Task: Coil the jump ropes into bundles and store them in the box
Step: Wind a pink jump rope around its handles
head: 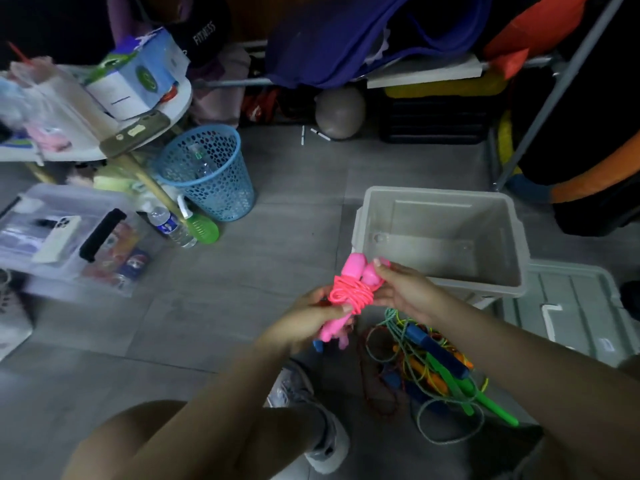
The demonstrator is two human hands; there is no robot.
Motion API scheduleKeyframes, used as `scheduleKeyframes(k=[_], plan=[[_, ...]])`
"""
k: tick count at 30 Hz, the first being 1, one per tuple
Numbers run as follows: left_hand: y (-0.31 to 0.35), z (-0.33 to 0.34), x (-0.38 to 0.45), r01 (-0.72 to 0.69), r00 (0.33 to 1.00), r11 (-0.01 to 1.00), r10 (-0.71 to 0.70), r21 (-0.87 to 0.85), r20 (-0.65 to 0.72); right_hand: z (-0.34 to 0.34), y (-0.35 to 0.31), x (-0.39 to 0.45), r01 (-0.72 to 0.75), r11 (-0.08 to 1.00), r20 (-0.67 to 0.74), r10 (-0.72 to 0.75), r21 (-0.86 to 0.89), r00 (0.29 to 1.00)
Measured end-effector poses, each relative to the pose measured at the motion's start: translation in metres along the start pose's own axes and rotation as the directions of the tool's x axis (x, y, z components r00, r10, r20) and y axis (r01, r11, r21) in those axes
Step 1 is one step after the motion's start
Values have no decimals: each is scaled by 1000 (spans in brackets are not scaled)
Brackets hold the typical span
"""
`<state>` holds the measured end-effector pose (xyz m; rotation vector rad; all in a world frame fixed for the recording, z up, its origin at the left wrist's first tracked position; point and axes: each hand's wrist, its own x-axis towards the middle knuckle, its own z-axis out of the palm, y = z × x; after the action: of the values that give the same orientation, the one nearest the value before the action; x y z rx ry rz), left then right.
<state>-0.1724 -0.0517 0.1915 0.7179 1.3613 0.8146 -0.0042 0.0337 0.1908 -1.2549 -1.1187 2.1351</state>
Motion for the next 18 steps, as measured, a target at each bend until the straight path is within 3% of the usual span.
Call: scheduleKeyframes(k=[7, 10, 12, 18], plan=[[-73, -9, 46, -18, 959, 980, -40, -200, -280, 24, 56, 64, -162, 986, -152, 167, 45, 974], [-116, -10, 69, 45, 935, 987, -96, -152, -342, 24, 96, 83, -285, 956, -172, 270, -67, 947], [-144, -11, 83, 123, 909, 981, -173, -151, -380, 22, 123, 96, -320, 946, -178, 306, -50, 935], [-219, -25, 132, 235, 826, 972, -196, 7, -528, 17, 173, 134, -253, 947, -232, 206, -199, 951]])
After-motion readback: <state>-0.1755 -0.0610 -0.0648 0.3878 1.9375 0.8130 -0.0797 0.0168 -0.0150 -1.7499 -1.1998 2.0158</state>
